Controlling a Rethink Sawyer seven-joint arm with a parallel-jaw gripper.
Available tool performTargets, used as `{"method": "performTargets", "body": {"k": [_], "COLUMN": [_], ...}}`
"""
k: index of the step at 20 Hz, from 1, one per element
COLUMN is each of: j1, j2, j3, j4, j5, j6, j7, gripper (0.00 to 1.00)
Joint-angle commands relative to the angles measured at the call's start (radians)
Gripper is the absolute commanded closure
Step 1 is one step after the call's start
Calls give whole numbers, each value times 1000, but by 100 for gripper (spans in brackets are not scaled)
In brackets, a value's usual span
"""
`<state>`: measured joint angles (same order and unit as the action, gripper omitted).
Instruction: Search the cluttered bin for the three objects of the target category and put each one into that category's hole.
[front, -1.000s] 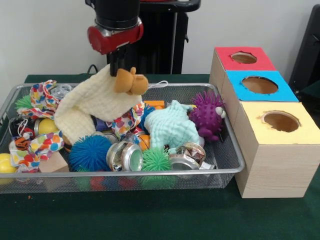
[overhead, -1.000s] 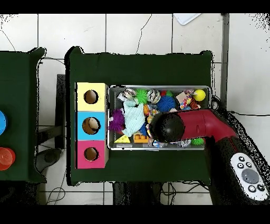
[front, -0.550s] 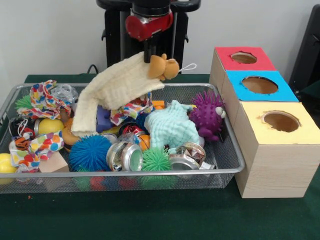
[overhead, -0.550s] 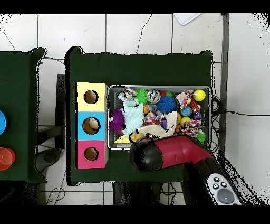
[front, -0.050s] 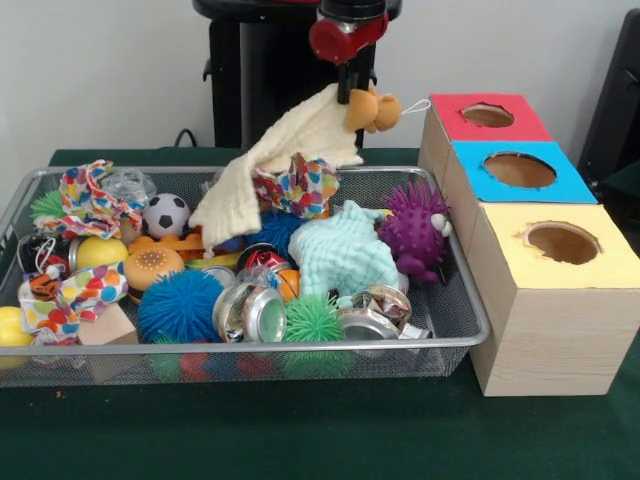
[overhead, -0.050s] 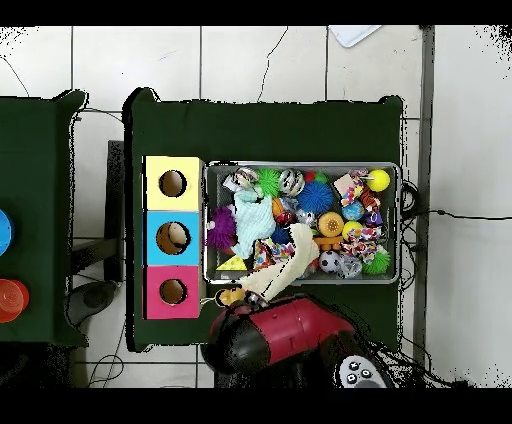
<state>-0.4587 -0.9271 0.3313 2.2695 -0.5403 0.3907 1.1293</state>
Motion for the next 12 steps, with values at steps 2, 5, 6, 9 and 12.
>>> {"method": "performTargets", "body": {"k": [2, 5, 6, 9, 12], "j1": [85, 105, 109, 138, 166], "j2": [4, 20, 10, 26, 24], "j3": [-106, -117, -113, -125, -119], "j4": [91, 90, 101, 100, 107], "j5": [66, 73, 82, 90, 113], "j6": [-114, -135, -140, -167, -181], "j7": [329, 315, 313, 321, 329], "gripper": [100, 100, 100, 100, 100]}}
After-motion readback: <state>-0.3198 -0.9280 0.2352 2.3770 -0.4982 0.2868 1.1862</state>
